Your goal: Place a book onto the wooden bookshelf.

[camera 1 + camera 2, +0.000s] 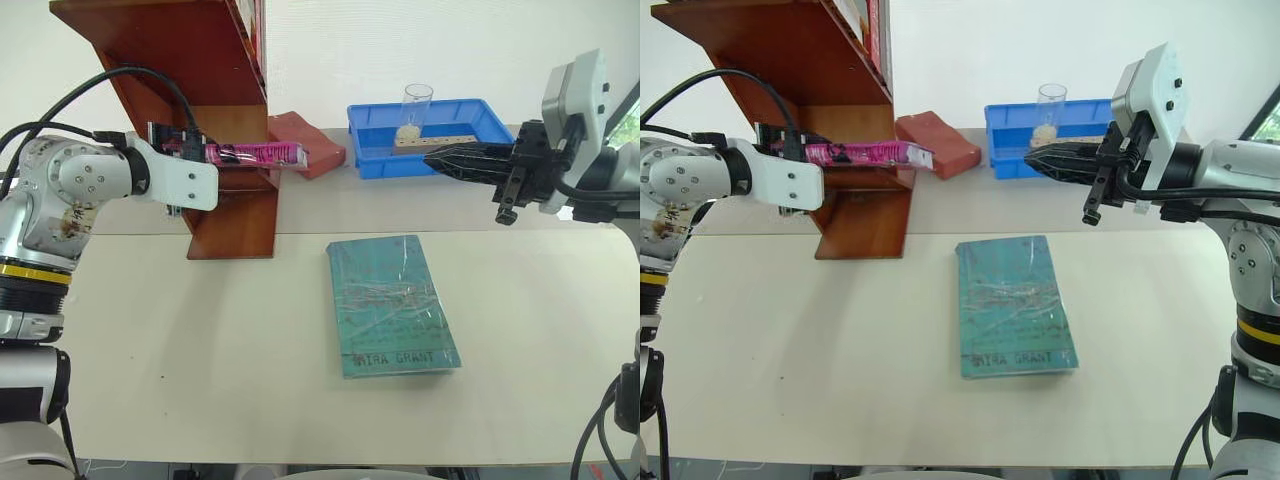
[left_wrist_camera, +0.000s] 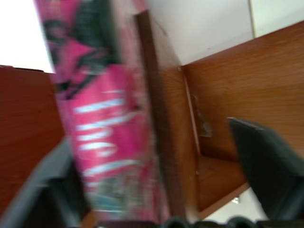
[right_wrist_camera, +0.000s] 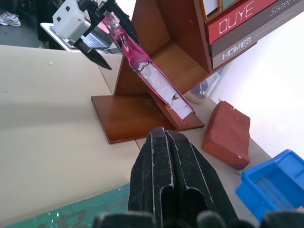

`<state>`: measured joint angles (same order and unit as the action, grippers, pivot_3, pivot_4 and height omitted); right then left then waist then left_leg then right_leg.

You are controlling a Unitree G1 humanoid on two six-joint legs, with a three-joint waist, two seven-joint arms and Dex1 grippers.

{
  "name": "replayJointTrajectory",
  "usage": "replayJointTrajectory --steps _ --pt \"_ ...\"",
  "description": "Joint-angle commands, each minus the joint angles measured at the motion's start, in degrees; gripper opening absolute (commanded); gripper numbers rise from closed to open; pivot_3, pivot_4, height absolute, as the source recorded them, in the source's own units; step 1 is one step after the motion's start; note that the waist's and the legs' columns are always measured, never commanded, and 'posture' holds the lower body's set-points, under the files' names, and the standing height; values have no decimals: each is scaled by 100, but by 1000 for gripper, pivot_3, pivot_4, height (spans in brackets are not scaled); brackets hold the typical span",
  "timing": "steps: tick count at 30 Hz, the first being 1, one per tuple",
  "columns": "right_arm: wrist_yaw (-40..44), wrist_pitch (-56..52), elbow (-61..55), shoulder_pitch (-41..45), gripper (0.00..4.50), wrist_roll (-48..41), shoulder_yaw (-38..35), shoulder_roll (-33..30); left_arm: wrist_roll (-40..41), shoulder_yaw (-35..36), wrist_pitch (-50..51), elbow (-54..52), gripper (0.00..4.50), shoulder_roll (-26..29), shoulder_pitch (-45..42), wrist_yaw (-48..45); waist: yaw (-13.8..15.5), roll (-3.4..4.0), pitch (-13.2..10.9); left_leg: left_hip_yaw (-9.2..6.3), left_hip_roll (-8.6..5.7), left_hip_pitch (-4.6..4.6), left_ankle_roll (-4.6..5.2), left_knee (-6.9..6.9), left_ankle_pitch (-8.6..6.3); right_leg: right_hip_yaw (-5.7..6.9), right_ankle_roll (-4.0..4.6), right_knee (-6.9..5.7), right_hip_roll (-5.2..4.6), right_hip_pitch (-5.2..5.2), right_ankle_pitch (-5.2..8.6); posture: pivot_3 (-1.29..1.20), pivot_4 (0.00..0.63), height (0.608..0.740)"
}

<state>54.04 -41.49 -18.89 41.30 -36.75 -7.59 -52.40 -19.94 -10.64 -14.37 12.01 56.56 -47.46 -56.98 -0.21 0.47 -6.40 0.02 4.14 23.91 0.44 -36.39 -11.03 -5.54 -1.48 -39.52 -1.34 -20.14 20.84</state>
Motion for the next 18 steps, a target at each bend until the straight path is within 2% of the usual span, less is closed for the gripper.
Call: replayJointTrajectory --steps 1,5,11,13,15,18 --pt "-13 165 -80 -23 0 11 -226 -56 217 353 172 -281 4486 282 72 -114 0 -1 -1 0 0 0 0 0 0 0 0 0 0 0 0 0 150 649" --pt "6 191 -53 -72 0 38 -261 -107 642 793 572 -570 4486 477 80 -196 -17 -2 -1 1 2 0 0 2 0 1 0 -1 1 -2 0 0 150 649" --pt "104 307 61 -156 0 149 -273 -193 2136 1849 2198 -1010 4486 537 -73 -579 -22 -16 -8 1 5 -3 0 2 0 7 -18 -1 0 -2 11 0 150 649" --pt "278 474 185 -213 0 304 -201 -310 3298 2303 3344 -1581 4486 590 323 -1157 -32 -12 -7 4 5 -14 0 2 0 7 -19 -1 0 -2 11 0 150 649" --pt "469 648 281 -295 0 448 -128 -440 4102 2597 4163 -2157 4486 654 790 -1494 -43 -9 -6 8 7 -17 0 9 0 7 -19 -1 -1 1 11 0 150 649" --pt "893 1089 439 -598 0 732 -40 -725 4941 2945 5112 -2968 4486 363 1698 -1242 -32 -16 -10 10 15 -37 -1 10 0 13 -16 4 0 0 13 0 150 649"
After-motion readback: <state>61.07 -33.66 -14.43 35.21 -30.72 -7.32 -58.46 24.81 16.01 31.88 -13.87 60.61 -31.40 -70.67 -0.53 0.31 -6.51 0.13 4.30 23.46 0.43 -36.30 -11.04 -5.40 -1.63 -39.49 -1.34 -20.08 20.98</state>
